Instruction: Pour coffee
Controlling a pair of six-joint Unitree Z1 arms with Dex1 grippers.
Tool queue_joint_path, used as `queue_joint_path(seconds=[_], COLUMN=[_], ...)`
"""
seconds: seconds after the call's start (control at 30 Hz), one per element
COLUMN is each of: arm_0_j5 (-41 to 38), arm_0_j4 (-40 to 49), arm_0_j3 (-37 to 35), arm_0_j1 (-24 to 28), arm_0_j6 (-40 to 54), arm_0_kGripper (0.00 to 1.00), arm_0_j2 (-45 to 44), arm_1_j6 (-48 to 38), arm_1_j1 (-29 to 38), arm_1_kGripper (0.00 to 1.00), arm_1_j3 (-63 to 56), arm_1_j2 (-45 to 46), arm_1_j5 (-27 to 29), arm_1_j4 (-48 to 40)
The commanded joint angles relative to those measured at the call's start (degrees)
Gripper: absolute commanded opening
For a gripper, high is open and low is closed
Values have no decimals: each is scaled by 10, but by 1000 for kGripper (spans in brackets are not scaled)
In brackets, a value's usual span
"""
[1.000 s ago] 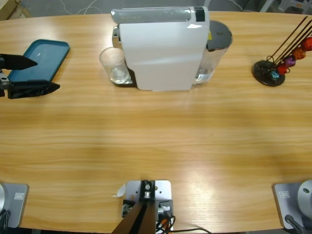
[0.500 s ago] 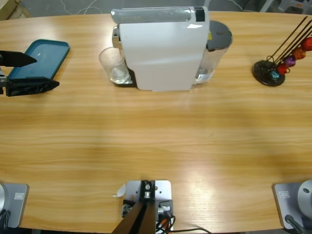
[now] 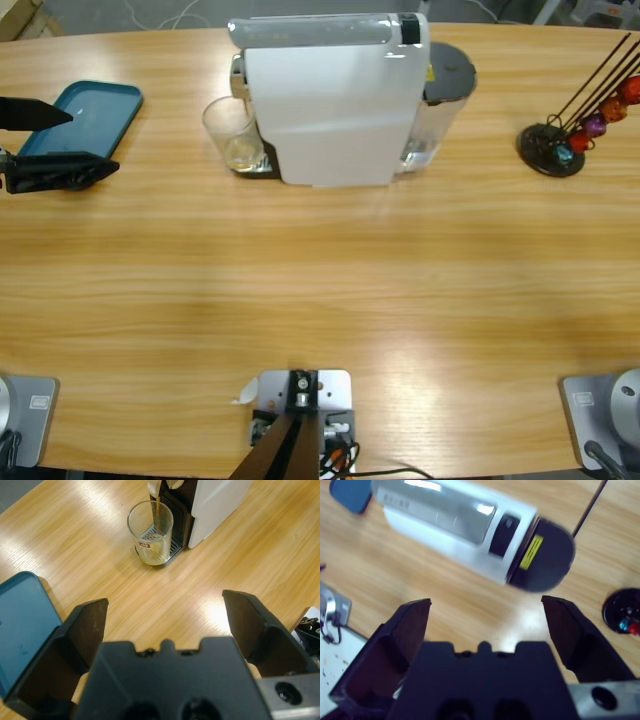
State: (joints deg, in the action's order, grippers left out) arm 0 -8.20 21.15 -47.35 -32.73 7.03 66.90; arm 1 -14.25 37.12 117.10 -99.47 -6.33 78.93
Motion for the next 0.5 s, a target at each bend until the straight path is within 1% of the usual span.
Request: queue_joint_path(seconds=[0.03,0.17,0.37,0.43,0.5], arm_0_j5=[1,1,1,2,1], arm_0_j4=[-5,-5,-4,-4,-4], arm_0_j3=[3,7,12,10,8], arm_0_j1=[-15,-25,-44,-51,-56], arm_0_j6=[6,5,6,6,7], arm_0_kGripper=[996,996,996,996,995], arm_0_j2=[-4,-2,6,15,14], arm_1_j6=[6,7,19,56,101], arm_1_j1=[37,41,41,52,59], arm_1_kGripper=[1000,1000,1000,1000,1000], arm_1_j3=[-140,-235,-331,-368,-432], arm_1_j2=[135,196,261,288,326], arm_1_j5=[-7,-6,-5,-6,-6], arm_1_j4=[4,-28,-69,-112,-200])
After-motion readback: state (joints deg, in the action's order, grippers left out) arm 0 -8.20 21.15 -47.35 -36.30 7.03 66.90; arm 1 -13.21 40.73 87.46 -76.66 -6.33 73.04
